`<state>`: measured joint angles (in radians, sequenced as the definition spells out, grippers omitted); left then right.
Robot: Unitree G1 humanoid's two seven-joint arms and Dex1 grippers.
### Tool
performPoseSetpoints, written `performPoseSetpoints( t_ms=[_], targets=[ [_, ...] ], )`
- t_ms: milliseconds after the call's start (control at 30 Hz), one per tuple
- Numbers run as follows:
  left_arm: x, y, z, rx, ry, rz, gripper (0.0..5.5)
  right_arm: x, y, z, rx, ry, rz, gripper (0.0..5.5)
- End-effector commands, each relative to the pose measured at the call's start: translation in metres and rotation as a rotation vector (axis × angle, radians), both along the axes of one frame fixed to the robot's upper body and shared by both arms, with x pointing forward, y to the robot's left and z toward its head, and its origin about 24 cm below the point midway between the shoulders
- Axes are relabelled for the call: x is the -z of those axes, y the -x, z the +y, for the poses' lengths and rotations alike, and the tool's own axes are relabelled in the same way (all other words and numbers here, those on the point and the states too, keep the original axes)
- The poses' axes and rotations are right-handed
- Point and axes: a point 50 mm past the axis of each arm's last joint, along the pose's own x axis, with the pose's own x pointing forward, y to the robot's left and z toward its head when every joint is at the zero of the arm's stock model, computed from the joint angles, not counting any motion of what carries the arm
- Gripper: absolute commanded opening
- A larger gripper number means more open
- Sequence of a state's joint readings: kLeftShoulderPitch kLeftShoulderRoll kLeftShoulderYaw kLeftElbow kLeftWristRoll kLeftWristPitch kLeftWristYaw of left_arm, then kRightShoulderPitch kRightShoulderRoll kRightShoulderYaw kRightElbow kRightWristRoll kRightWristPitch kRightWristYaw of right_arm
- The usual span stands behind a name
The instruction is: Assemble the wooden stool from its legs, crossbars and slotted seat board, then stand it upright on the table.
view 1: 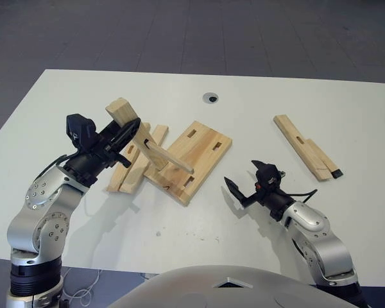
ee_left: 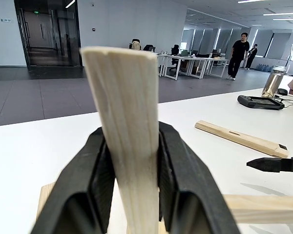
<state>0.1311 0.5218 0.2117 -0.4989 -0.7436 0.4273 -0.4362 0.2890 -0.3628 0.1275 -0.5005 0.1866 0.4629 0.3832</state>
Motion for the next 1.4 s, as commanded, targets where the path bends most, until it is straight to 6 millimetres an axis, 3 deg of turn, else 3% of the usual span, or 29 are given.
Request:
performPoseSetpoints(
  t_ms=[33,300,333,533,767,867,967,1167,1333,1400],
  targets=[
    [0.056,0.012,0.005,-0.092,-0.033,0.322,1.05,-0.003,-0.003,-0.002,0.008,0.007,-0.013,5.40],
    [0.017,-0.011,-0.003,-0.101,0.034,0.191,1.05,-0.002,-0.001,0.000,0.022,0.005,-0.016,5.40],
    [0.013,-0.014,-0.003,-0.108,0.025,0.180,1.41,-0.002,-0.001,0.000,0.023,0.004,-0.016,5.40],
    [-0.007,-0.024,-0.011,-0.099,0.025,0.119,2.30,-0.001,-0.002,0.002,0.021,0.001,-0.013,5.40],
    [-0.016,-0.030,-0.018,-0.037,0.055,0.087,3.44,0.001,-0.004,0.004,0.015,-0.003,-0.016,5.40],
    [-0.041,-0.041,-0.016,-0.041,0.116,0.001,4.04,0.002,-0.005,0.005,0.017,-0.004,-0.016,5.40],
    [-0.080,-0.056,-0.006,-0.093,0.174,-0.131,4.57,0.002,-0.006,0.006,0.011,-0.005,-0.017,5.40],
    [-0.138,-0.063,-0.007,-0.041,0.314,-0.279,5.39,0.003,-0.008,0.007,0.003,-0.006,-0.023,5.40],
    [-0.158,-0.069,-0.015,-0.008,0.266,-0.345,5.39,0.002,-0.010,0.008,-0.002,-0.010,-0.028,5.40],
    [-0.147,-0.079,-0.018,-0.011,0.236,-0.318,5.39,0.002,-0.011,0.009,0.001,-0.013,-0.031,5.40]
  ],
)
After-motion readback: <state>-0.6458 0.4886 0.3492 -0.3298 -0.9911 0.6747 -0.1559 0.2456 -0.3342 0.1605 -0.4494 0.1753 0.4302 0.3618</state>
